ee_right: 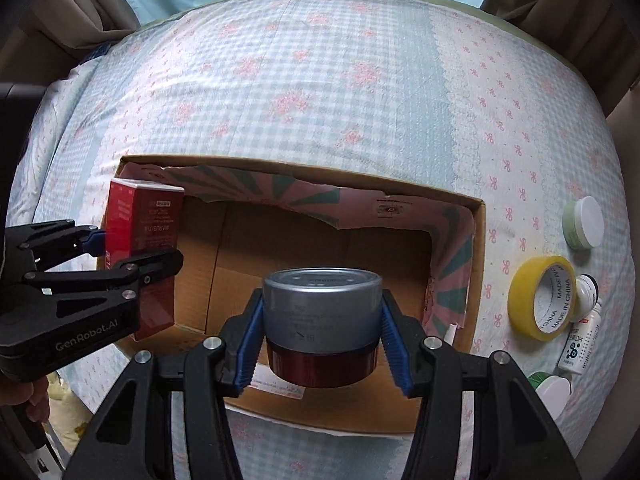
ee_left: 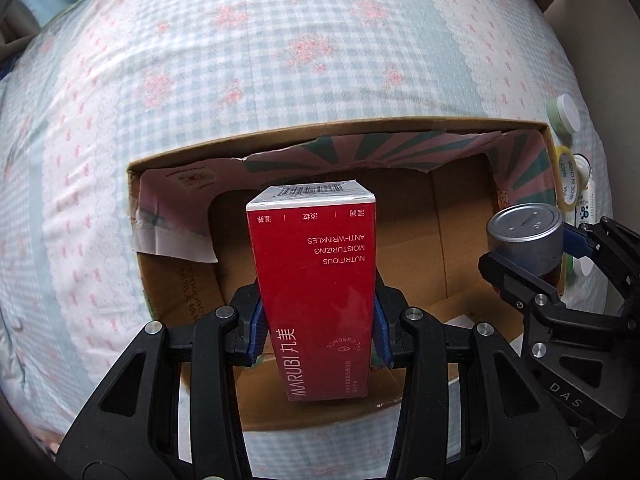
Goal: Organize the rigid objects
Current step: 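Carry the red box and silver-red jar into the cardboard box and release both, then lift both tools away from the box toward the remaining objects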
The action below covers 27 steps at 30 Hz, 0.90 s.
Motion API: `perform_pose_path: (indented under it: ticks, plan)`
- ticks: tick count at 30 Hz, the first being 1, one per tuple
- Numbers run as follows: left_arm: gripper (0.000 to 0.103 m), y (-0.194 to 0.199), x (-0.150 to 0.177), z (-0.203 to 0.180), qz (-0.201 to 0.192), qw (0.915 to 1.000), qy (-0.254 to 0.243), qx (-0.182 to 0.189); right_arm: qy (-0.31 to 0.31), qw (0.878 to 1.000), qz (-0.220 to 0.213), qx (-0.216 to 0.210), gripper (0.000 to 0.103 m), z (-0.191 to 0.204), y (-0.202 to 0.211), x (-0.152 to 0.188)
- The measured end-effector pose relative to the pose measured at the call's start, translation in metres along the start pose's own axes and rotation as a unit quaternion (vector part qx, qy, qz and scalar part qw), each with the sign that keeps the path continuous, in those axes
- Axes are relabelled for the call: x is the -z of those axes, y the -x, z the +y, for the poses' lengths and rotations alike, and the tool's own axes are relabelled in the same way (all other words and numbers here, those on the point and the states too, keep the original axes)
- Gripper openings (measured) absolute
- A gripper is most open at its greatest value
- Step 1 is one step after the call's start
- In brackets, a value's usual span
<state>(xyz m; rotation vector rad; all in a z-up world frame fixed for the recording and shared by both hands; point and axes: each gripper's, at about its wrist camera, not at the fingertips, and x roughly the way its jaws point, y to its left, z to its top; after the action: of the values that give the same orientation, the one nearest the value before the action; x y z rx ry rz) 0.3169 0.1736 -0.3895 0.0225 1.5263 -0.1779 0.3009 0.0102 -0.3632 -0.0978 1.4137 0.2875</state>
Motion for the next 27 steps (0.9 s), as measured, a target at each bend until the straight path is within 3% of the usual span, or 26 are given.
perform_pose_path:
  ticks: [6, 16, 17, 18, 19, 20, 24, 27]
  plan:
    - [0.038, -0.034, 0.002, -0.014, 0.019, 0.9992, -0.033, -0.01, 0.016, 0.999, 0.033, -0.003, 0.05, 0.001, -0.045, 0.014]
    - [0.04, -0.032, -0.007, -0.018, 0.005, 0.9962, -0.077, -0.041, 0.035, 0.999, 0.024, -0.013, 0.05, 0.001, -0.044, 0.008]
    - [0.045, -0.03, -0.007, -0.018, 0.003, 0.9954, -0.082, -0.05, 0.033, 0.999, 0.019, -0.017, 0.05, 0.0, -0.044, 0.007]
    - [0.08, -0.026, -0.008, -0.017, -0.004, 0.9949, -0.084, -0.056, 0.028, 0.999, 0.018, -0.022, 0.059, -0.001, -0.045, 0.006]
    - [0.102, -0.023, -0.009, -0.015, -0.012, 0.9935, -0.085, -0.075, 0.025, 0.999, 0.021, -0.026, 0.09, -0.002, -0.046, 0.007]
    - [0.103, -0.02, -0.009, -0.012, -0.016, 0.9933, -0.088, -0.073, 0.023, 0.999, 0.028, -0.021, 0.102, -0.003, -0.047, 0.007]
    - [0.103, -0.015, -0.005, 0.003, -0.021, 0.9963, -0.073, -0.04, 0.026, 0.999, 0.039, -0.012, 0.103, -0.008, -0.044, 0.018]
    - [0.103, -0.015, 0.0, 0.008, -0.022, 0.9965, -0.071, -0.039, 0.023, 0.999, 0.026, -0.012, 0.103, -0.009, -0.033, 0.022]
